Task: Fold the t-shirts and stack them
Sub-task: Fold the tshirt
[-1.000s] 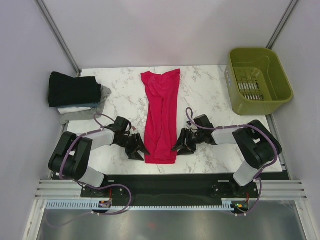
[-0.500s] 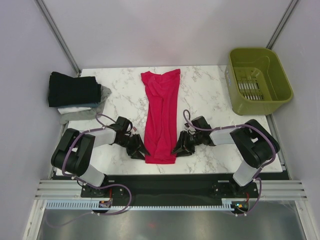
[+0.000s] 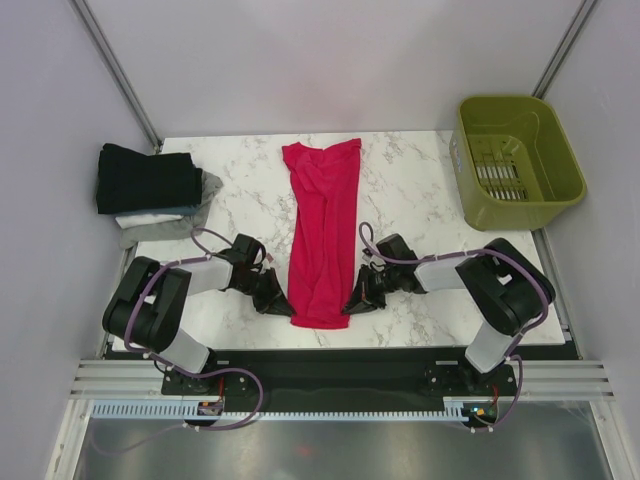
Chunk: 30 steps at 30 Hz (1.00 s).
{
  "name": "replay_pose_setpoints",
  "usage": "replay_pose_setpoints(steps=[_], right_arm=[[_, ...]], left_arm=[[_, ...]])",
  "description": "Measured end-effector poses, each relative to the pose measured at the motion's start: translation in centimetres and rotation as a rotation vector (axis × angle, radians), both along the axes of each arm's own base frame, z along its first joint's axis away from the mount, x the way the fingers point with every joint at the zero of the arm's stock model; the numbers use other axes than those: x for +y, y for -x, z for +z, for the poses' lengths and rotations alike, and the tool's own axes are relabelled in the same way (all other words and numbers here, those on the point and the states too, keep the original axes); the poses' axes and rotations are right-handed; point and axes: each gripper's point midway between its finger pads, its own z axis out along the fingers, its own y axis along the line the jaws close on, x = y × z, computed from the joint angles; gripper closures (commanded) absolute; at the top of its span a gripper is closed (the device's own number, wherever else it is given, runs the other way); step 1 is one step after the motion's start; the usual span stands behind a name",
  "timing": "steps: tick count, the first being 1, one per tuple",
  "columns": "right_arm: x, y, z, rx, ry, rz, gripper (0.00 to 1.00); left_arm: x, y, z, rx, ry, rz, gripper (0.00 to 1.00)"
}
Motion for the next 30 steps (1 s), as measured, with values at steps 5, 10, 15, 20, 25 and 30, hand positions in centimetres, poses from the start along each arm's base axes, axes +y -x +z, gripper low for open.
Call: replay_pose_setpoints(steps=[5, 10, 15, 20, 25, 30], right_arm=[[-0.3, -0.7, 1.6, -0.071, -0.007, 0.014, 1.0], [-1.4, -3.9, 5.0, -0.183, -0.029, -0.025, 1.0], [-2.3, -8.6, 8.3, -0.286, -0.043, -0.079, 1.0], [-2.0, -14.6, 11.4, -0.401, -0.066, -0.118, 1.0], [-1.2, -21.2, 12.5, -0.475, -0.073, -0.149, 1.0], [-0.7, -26.2, 11.1, -0.514, -0.063, -0.171, 0.97]], left_arm=[[-0.1, -0.5, 0.5, -0.023, -0.001, -0.005, 0.98], [-1.5, -4.5, 4.2, -0.155, 0.035, -0.036, 0.98], [-2.8, -9.9, 9.4, -0.332, 0.076, -0.064, 0.98], [-2.7, -16.0, 12.5, -0.434, 0.078, -0.05, 0.98], [-1.7, -22.9, 14.0, -0.504, 0.066, -0.016, 0.98], [-1.4, -29.0, 13.2, -0.547, 0.056, -0.002, 0.92]])
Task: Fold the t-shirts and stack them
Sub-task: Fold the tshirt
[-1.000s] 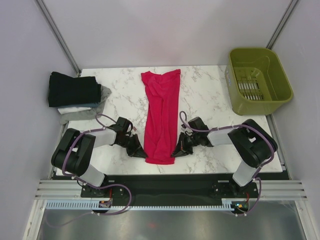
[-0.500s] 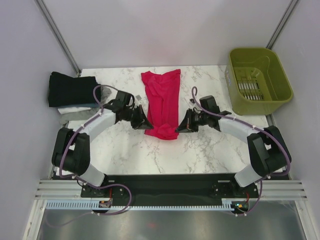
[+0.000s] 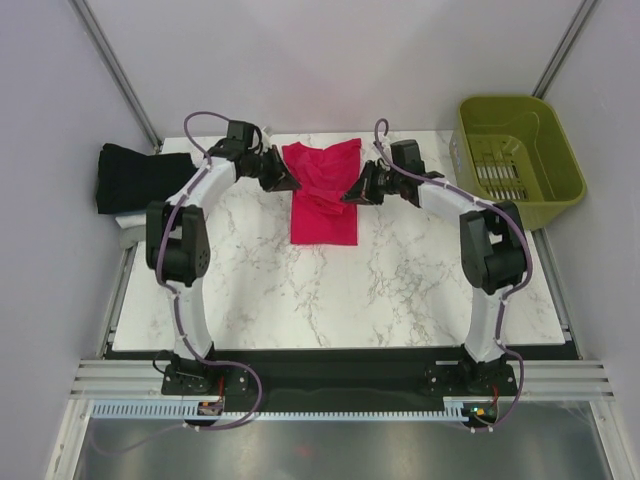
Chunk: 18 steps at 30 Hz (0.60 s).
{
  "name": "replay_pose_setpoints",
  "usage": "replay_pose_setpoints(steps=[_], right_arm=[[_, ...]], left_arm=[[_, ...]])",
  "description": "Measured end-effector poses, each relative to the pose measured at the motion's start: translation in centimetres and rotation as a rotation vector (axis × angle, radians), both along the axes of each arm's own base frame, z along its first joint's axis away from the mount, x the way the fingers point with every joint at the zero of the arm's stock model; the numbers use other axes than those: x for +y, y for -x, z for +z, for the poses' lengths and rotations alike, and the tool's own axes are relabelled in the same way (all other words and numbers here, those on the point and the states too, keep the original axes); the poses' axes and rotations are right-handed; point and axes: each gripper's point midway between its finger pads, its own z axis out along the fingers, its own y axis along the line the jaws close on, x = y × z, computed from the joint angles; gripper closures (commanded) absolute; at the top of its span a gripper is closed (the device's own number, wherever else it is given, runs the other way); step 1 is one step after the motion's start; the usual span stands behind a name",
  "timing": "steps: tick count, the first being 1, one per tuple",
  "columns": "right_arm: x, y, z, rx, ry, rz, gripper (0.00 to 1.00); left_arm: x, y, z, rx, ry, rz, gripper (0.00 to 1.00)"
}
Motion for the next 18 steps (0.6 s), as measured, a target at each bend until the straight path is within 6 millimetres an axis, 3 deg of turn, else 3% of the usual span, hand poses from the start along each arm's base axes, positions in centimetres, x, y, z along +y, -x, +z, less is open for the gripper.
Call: replay_pose_setpoints(steps=[1, 2, 4, 7, 10, 14, 18], right_arm=[[0.0, -0.8, -0.6, -0.003, 0.007, -0.007, 0.74], [0.0, -1.4, -1.1, 0.001, 0.011, -0.015, 0.61], [-0.3, -2.6, -2.3, -0.013, 0.037, -0.023, 0.46], [-1.3, -3.3, -3.5, -0.026, 0.08, -0.032, 0.39], [-2.9, -3.6, -3.3, -0.04, 0.107, -0.046, 0.38], [-5.6, -2.6, -2.1, -0.044, 0.117, -0.079, 0.38], [-6.9, 0.4, -2.8, 0.012, 0.111, -0.083, 0.38]], left_arm=[[-0.1, -1.1, -0.4, -0.009, -0.001, -0.002, 0.82], [-0.2, -2.1, -1.0, -0.018, -0.003, -0.007, 0.62], [-0.5, -3.6, -2.0, -0.028, -0.009, -0.018, 0.53], [-0.5, -4.7, -3.4, -0.03, -0.021, -0.027, 0.48], [0.2, -4.3, -3.1, -0.029, -0.024, -0.02, 0.48], [2.5, -0.8, -2.5, 0.016, -0.029, -0.002, 0.48], [4.3, 3.4, -3.7, 0.096, -0.038, 0.012, 0.48]])
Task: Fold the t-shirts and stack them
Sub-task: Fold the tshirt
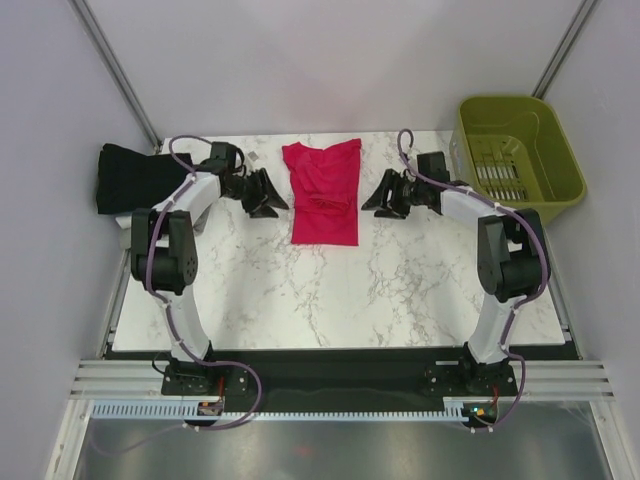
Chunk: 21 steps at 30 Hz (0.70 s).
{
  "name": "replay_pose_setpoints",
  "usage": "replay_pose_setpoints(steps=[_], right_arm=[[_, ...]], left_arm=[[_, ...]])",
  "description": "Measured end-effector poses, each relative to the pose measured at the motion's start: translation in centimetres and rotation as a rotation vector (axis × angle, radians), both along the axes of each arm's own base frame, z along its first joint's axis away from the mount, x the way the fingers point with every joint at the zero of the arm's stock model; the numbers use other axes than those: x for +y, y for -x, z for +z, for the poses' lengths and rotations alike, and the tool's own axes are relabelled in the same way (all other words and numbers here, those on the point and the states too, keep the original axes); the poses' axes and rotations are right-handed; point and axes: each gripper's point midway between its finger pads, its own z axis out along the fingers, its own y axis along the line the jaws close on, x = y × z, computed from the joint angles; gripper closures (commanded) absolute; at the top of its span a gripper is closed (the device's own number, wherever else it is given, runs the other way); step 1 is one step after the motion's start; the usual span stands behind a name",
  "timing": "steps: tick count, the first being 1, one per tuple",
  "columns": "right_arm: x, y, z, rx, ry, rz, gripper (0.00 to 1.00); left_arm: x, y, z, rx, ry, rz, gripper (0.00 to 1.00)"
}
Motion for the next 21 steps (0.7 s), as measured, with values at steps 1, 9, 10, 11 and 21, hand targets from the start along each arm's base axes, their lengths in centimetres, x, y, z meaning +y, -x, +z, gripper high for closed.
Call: replay_pose_setpoints(steps=[1, 9, 10, 11, 21], right_arm=[[0.1, 0.9, -0.8, 0.026, -0.004, 0.008, 0.39], [1.1, 4.8, -6.4, 0.221, -0.01, 0.033, 0.39], [1.2, 4.9, -6.7, 0.229, -0.009, 0.035, 0.39], [1.4, 5.0, -6.8, 0.239, -0.014, 0.037, 0.39], [3.5, 5.8, -6.9, 0.237, -0.032, 0.083, 0.39]], left_arm=[[0.2, 0.9, -0.7, 0.031, -0.001, 0.001, 0.48], [0.2, 5.9, -6.7, 0.26, -0.018, -0.013, 0.48], [0.2, 6.0, -7.1, 0.27, -0.019, -0.013, 0.48], [0.2, 6.0, -7.5, 0.281, -0.02, -0.012, 0.48], [-1.0, 6.1, -8.0, 0.318, 0.035, -0.047, 0.48]])
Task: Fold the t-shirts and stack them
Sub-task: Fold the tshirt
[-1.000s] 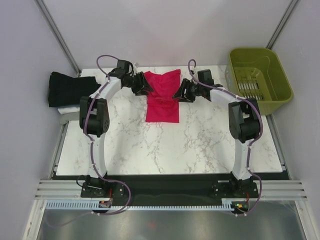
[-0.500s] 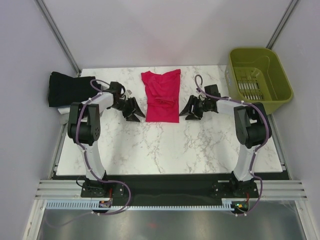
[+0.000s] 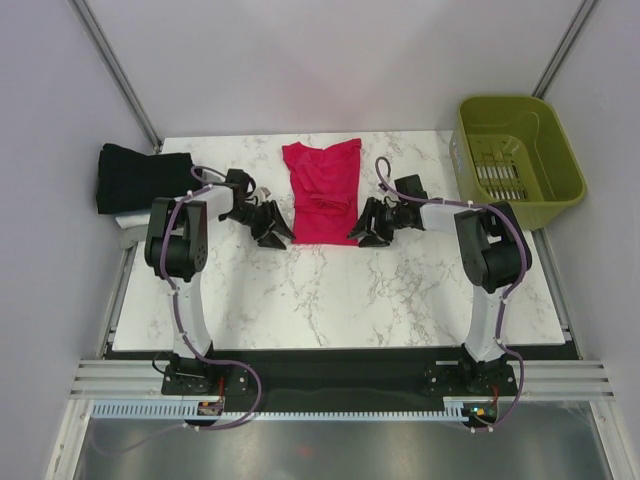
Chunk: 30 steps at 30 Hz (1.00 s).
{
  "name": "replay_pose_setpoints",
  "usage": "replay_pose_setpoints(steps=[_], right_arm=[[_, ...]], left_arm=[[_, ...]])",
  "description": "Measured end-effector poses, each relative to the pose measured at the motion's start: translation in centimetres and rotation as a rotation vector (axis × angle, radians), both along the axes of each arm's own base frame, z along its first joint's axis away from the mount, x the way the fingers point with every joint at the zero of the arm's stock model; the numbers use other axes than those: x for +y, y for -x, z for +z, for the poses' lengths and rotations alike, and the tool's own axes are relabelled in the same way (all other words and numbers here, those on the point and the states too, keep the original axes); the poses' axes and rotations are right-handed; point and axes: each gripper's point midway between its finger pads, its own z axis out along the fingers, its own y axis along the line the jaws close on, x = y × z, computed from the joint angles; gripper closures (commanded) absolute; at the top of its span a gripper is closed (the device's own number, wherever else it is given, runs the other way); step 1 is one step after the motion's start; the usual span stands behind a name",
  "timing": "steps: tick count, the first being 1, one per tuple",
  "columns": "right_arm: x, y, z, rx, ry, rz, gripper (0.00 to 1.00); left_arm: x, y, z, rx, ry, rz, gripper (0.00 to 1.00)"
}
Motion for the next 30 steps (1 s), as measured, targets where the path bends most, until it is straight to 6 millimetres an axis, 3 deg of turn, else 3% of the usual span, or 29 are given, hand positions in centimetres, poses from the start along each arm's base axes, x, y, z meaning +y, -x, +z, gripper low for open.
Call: replay_pose_setpoints(steps=[6, 18, 22, 24, 25, 26, 27, 28, 30], right_arm=[[1.4, 0.5, -0.1, 0.004, -0.023, 0.028, 0.39], [1.6, 0.4, -0.2, 0.015, -0.038, 0.029, 0.43], [1.7, 0.1, -0.4, 0.014, -0.036, 0.03, 0.48], [1.7, -0.1, -0.5, 0.005, -0.03, 0.033, 0.58], [1.7, -0.1, -0.7, -0.001, -0.022, 0.033, 0.62], [1.6, -0.2, -0.8, -0.001, -0.017, 0.032, 0.82], [1.5, -0.2, -1.1, -0.01, -0.009, 0.036, 0.93], [1.4, -0.3, -1.4, -0.014, 0.004, 0.033, 0.99], [1.3, -0.3, -1.7, -0.008, 0.01, 0.031, 1.0]], left_arm=[[-1.1, -1.0, 0.1, -0.001, 0.063, 0.013, 0.47], [-2.5, -2.3, 0.3, -0.013, 0.131, 0.012, 0.48], [-2.6, -2.3, 0.1, -0.011, 0.131, 0.012, 0.63], [-2.6, -2.4, -0.1, -0.008, 0.129, 0.014, 0.73], [-2.6, -2.4, -0.2, -0.01, 0.127, 0.013, 0.73], [-2.6, -2.3, -0.4, -0.012, 0.122, 0.013, 0.73], [-2.7, -2.3, -0.5, -0.012, 0.12, 0.012, 0.73], [-2.7, -2.2, -0.6, -0.01, 0.12, 0.012, 0.73], [-2.8, -1.9, -0.6, -0.006, 0.125, 0.009, 0.73]])
